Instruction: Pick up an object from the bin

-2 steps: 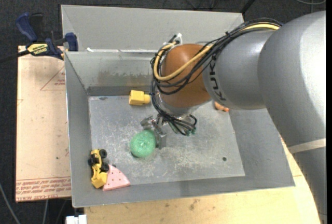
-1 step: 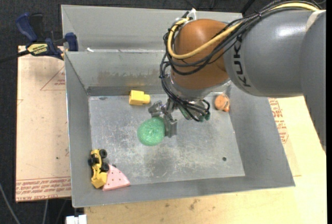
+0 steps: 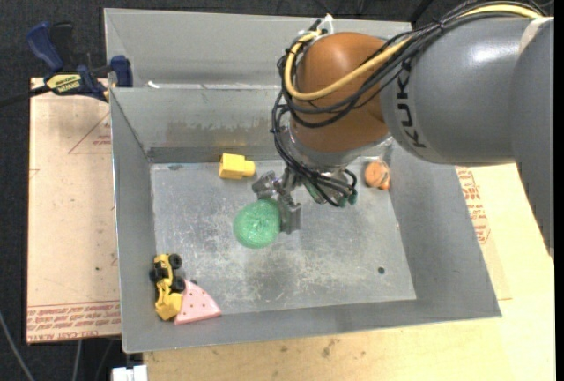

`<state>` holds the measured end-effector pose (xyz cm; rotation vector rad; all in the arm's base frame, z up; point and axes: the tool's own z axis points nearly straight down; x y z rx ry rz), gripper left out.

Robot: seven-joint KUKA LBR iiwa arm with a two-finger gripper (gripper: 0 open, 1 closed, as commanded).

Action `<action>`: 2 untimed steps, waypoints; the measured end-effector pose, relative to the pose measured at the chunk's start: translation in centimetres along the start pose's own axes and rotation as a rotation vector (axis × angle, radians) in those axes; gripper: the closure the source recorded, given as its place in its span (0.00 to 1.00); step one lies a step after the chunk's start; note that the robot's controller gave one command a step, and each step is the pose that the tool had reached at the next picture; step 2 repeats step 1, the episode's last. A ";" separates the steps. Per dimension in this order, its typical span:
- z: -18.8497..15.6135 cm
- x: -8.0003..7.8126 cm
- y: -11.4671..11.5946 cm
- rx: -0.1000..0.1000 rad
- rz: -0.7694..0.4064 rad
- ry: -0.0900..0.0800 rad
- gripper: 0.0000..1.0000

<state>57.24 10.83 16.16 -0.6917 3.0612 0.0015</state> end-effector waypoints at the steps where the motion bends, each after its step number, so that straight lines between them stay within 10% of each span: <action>1: -14.1 -2.5 -0.8 0.001 -0.013 -0.002 1.00; 2: -14.1 -2.5 -0.8 0.001 -0.013 -0.002 1.00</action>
Offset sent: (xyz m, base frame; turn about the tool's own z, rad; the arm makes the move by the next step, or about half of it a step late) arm 0.0000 0.0000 0.0000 0.0000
